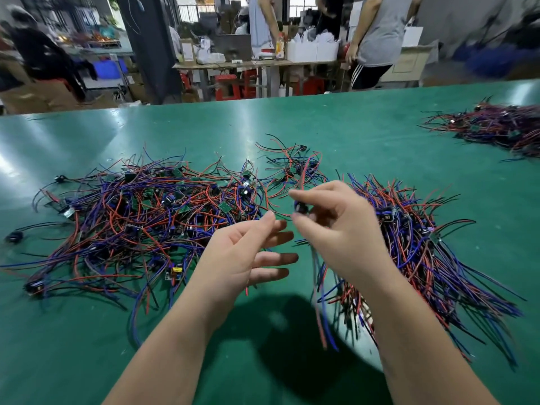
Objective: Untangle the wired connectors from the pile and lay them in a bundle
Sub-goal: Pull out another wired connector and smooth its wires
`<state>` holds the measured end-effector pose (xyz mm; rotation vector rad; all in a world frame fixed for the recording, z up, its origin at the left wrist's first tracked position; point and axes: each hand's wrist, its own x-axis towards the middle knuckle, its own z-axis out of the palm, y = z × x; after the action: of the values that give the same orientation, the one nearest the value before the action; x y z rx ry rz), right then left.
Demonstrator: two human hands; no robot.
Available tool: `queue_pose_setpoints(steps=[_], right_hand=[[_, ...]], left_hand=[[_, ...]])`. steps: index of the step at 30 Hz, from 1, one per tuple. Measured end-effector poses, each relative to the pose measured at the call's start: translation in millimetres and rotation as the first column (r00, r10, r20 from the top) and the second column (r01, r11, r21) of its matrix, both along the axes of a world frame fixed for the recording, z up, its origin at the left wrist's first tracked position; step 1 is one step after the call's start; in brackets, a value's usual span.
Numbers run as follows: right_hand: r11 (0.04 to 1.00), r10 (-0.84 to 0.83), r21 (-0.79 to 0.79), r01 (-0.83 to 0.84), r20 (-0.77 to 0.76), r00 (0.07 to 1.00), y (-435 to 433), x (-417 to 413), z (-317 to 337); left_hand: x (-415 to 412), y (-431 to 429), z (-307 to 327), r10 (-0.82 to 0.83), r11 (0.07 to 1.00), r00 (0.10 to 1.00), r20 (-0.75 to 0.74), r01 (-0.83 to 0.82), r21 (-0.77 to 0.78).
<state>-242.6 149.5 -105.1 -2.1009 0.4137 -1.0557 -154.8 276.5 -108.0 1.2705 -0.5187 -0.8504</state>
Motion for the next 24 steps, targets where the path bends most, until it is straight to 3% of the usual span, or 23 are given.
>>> queue_pose_setpoints(steps=[4, 6, 7, 10, 13, 15, 19, 21, 24], right_hand=[[0.932, -0.338, -0.080, 0.355, 0.171, 0.926, -20.0, -17.0, 10.7], [0.851, -0.511, -0.025, 0.524, 0.190, 0.839, -34.1, -26.9, 15.0], [0.808, -0.582, 0.007, 0.590, 0.173, 0.795, -40.9, -31.9, 16.0], [0.718, -0.689, 0.040, 0.695, -0.097, 0.718, -60.8, -45.6, 11.0], [0.698, -0.661, -0.032, 0.715, -0.413, 0.627, -67.2, -49.8, 5.0], [0.702, -0.657, -0.036, 0.711, -0.416, 0.628, -63.0, -47.2, 5.8], [0.778, -0.599, -0.036, 0.628, -0.344, 0.723, -53.2, -37.3, 7.5], [0.805, -0.576, -0.056, 0.591, -0.314, 0.755, -47.8, -32.9, 7.5], [0.843, -0.534, -0.083, 0.531, -0.244, 0.810, -35.8, -25.8, 7.6]], left_hand=[[0.2, 1.8, 0.2, 0.186, 0.983, 0.969, 0.162, -0.184, -0.024], [4.8, 4.2, -4.3, 0.320, 0.944, 0.878, 0.357, -0.327, -0.041], [9.0, 6.0, -7.5, 0.382, 0.911, 0.783, 0.491, -0.409, -0.056], [21.1, 13.8, -11.8, 0.440, 0.789, 0.409, 0.800, -0.602, -0.126], [32.4, 19.5, -12.9, 0.332, 0.707, 0.233, 0.914, -0.703, -0.078], [36.4, 21.7, -14.8, 0.142, 0.643, 0.239, 0.961, -0.760, 0.094], [36.0, 20.5, -20.8, -0.268, 0.517, 0.421, 0.866, -0.696, 0.498], [35.7, 19.2, -25.1, -0.293, 0.538, 0.451, 0.843, -0.652, 0.535], [42.0, 19.8, -29.8, -0.205, 0.606, 0.432, 0.878, -0.649, 0.461]])
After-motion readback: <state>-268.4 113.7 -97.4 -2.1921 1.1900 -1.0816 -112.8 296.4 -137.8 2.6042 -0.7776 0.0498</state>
